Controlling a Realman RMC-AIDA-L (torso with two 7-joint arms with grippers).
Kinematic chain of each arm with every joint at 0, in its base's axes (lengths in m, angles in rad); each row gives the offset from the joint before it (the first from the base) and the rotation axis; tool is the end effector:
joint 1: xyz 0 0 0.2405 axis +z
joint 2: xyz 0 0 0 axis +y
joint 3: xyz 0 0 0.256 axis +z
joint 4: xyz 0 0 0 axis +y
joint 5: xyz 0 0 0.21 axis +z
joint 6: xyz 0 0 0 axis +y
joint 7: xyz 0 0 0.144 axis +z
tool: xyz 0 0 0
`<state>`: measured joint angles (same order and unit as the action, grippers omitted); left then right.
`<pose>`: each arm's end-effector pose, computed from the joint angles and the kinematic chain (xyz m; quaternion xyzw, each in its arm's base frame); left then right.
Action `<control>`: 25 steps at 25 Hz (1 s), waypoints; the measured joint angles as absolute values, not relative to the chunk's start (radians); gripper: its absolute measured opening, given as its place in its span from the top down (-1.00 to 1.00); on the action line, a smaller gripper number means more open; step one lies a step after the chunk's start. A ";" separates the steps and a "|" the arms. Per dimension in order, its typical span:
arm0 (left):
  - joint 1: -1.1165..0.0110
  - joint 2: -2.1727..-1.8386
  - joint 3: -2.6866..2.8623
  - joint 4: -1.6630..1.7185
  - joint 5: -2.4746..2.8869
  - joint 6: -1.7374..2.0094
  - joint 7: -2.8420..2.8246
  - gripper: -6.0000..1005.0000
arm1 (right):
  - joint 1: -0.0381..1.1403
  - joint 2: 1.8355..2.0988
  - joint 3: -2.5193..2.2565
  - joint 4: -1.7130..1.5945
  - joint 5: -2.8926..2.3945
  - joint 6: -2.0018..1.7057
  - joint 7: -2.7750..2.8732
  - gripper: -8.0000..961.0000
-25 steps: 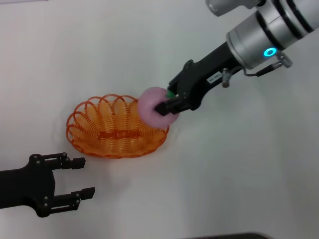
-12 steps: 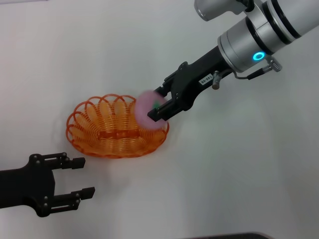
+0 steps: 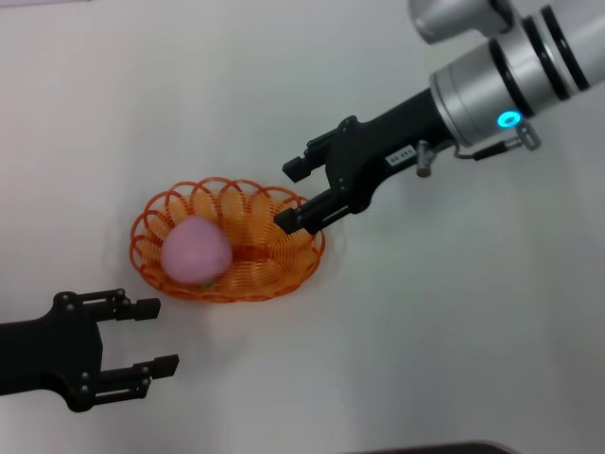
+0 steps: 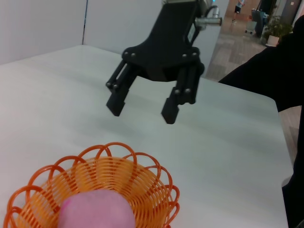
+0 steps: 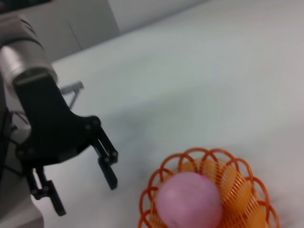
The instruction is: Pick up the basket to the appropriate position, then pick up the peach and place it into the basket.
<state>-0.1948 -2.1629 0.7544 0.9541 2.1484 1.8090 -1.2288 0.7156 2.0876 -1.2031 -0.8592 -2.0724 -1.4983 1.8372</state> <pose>-0.3080 0.2172 -0.0005 -0.9671 -0.1726 -0.1737 0.0696 0.1650 0.3540 -0.0470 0.9837 -0.1701 -0.0576 0.0126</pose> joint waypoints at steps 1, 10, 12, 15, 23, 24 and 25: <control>-0.195 -2.163 0.754 0.954 2.147 1.809 -1.229 -0.35 | 0.696 2.087 -1.201 -0.864 -2.053 -1.500 1.812 -0.67; -0.195 -2.164 0.749 0.950 2.142 1.812 -1.229 -0.35 | 0.504 2.088 -1.036 -0.874 -2.006 -1.579 1.566 -0.66; -0.195 -2.164 0.748 0.947 2.141 1.812 -1.229 -0.35 | 0.462 2.089 -1.000 -0.871 -1.977 -1.593 1.504 -0.65; -0.195 -2.164 0.747 0.946 2.140 1.812 -1.229 -0.35 | 0.396 2.088 -0.974 -0.861 -1.930 -1.605 1.401 -0.65; -0.197 -2.165 0.747 0.935 2.136 1.811 -1.228 -0.35 | 0.333 2.086 -0.866 -0.702 -1.908 -1.605 1.169 -0.66; -0.197 -2.165 0.747 0.932 2.136 1.809 -1.227 -0.35 | 0.331 2.086 -0.855 -0.681 -1.909 -1.603 1.139 -0.66; -0.197 -2.165 0.747 0.930 2.136 1.807 -1.226 -0.35 | 0.327 2.086 -0.843 -0.657 -1.910 -1.600 1.103 -0.66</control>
